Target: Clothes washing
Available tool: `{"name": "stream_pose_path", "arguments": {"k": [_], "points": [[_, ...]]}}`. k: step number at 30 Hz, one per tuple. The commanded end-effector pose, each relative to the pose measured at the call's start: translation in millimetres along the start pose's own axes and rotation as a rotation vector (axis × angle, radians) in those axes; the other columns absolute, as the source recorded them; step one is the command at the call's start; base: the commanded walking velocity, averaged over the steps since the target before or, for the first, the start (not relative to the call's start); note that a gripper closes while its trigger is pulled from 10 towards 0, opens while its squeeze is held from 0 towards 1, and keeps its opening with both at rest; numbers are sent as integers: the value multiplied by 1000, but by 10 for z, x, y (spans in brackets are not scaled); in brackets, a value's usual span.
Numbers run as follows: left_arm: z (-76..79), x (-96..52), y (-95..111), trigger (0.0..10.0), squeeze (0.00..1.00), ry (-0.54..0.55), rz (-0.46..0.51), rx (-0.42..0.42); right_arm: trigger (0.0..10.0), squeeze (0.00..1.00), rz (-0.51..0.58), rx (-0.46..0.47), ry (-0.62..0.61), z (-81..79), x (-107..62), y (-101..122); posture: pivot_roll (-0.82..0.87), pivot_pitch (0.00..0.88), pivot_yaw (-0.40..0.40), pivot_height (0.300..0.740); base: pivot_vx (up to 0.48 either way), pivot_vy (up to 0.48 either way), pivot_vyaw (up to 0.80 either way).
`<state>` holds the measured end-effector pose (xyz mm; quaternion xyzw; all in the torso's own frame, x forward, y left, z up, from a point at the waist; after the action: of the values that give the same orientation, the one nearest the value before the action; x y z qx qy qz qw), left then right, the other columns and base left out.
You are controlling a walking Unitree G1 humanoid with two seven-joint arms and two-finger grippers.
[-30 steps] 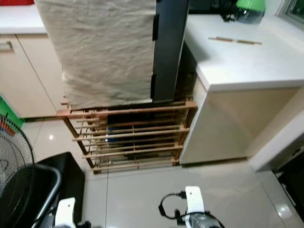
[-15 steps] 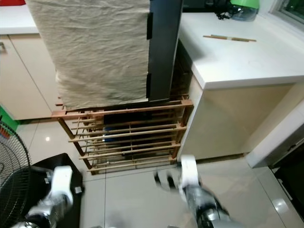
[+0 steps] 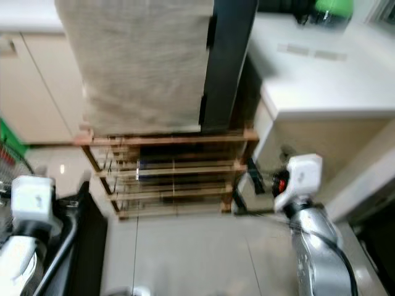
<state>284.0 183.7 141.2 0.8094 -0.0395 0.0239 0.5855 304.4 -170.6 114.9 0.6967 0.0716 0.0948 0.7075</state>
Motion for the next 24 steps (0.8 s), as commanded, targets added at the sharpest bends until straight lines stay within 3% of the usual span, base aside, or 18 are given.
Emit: {"name": "stream_pose_path", "arguments": {"k": [1,3,5,7,9,10,12,16,21,24], "points": [[68,22,-216,10000,0,-38,-75,66,10000,0,-79,27,-33,14,-22,-238,-14,47,-19,723,0,0,0],[95,50,-183,10000,0,-94,-88,43,10000,0,-79,47,-45,18,6,-189,-25,51,-5,723,0,0,0],[-72,65,-17,10000,0,7,-7,59,10000,0,-92,53,-69,54,6,-162,-33,52,9,723,0,0,0],[25,35,-123,10000,0,-99,-84,32,10000,0,-72,46,-86,65,47,-89,-35,44,18,723,0,0,0],[169,-19,-236,10000,0,-216,-169,-112,10000,0,-32,32,-79,28,90,-9,-37,40,20,723,0,0,0],[169,-19,-236,10000,0,-216,-169,-112,10000,0,-32,32,-79,28,90,-9,-37,40,20,723,0,0,0],[188,-6,-159,10000,0,-201,-122,-183,10000,0,-19,58,-84,9,98,-20,-37,40,20,723,0,0,0],[183,-3,-270,10000,0,-140,-156,-151,10000,0,-29,118,-102,-26,120,-76,-18,27,19,723,0,0,0],[133,-32,-429,10000,0,-89,-203,-143,10000,0,-50,85,-82,-75,186,-117,-1,20,2,723,0,0,0],[46,1,-508,10000,0,-2,-215,-158,10000,0,-73,61,-107,-5,269,-169,11,7,-15,723,0,0,0]]}}
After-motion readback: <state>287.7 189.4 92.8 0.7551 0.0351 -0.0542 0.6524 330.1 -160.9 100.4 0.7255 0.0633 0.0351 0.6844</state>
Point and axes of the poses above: a point about 5 cm out from each wrist's last joint towards the gripper, its own x axis pointing out of the wrist towards the gripper, its own y axis along the axis of the wrist's last joint, z = x × y, the point moved 6 cm from there along x, pointing out of the wrist towards the gripper, and after that the axes turned 1 degree about -x, right-handed, at the moved point
